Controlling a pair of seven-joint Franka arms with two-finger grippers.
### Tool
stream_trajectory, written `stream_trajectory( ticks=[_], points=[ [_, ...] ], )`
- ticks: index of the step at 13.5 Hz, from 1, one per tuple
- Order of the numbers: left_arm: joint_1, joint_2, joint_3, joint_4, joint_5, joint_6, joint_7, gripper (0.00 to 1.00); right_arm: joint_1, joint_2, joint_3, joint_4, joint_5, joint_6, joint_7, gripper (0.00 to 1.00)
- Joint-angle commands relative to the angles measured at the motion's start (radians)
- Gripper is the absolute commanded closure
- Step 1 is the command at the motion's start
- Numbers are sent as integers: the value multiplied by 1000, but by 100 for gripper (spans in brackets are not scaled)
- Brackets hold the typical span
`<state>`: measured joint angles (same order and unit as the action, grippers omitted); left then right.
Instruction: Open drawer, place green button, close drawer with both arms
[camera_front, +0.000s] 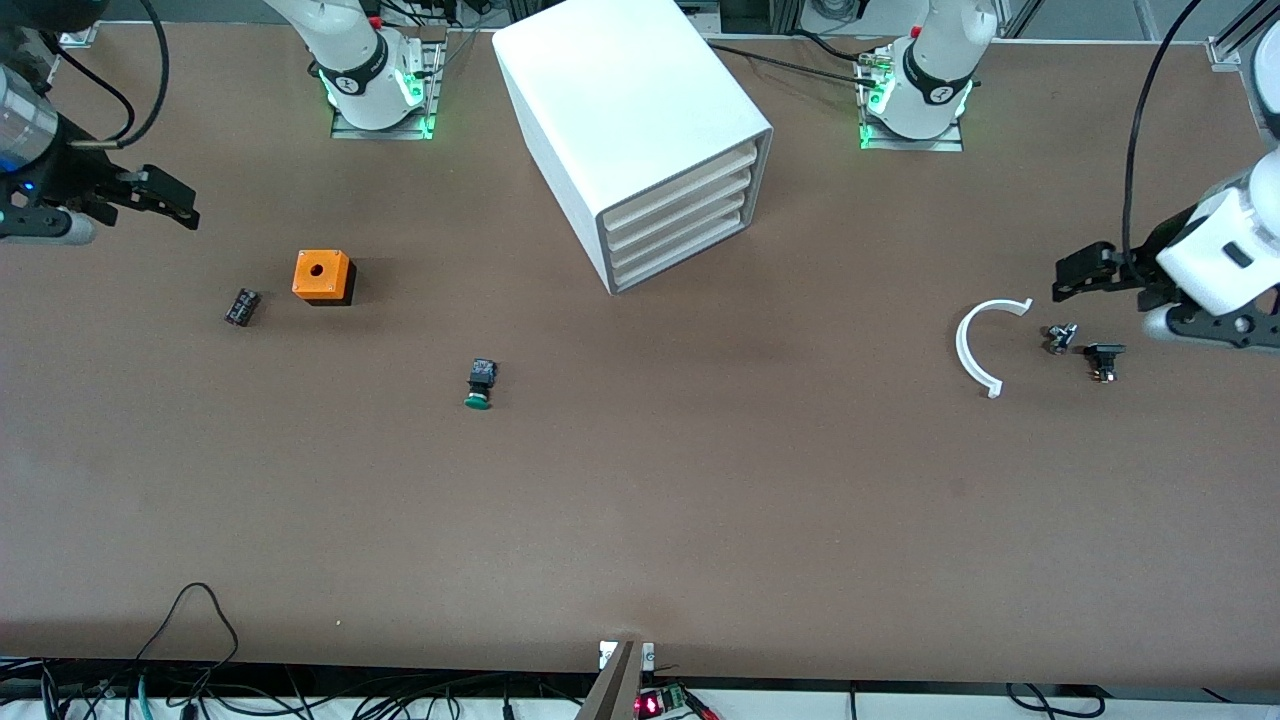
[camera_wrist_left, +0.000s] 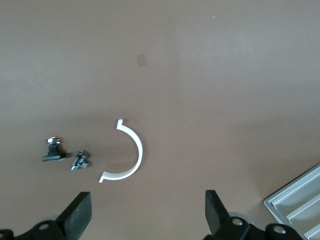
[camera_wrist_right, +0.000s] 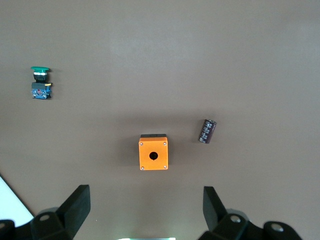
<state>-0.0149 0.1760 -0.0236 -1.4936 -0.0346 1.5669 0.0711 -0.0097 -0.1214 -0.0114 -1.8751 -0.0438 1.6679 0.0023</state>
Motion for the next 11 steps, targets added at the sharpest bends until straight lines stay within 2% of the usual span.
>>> stream_trajectory(
  ticks=[1,4,9,11],
  points=[
    [-2,45,-19,6,-69,12,18,0,4,51,5,60,21,-57,13,0],
    [0,161,-16,-20,-269,15,23,0,26,91,17,86,24,-36,13,0],
    [-7,235,-16,-37,-327,39,18,0,117,131,22,148,24,-20,11,0],
    [-48,325,-15,-46,-408,74,23,0,140,172,21,190,24,-19,11,0]
  ],
)
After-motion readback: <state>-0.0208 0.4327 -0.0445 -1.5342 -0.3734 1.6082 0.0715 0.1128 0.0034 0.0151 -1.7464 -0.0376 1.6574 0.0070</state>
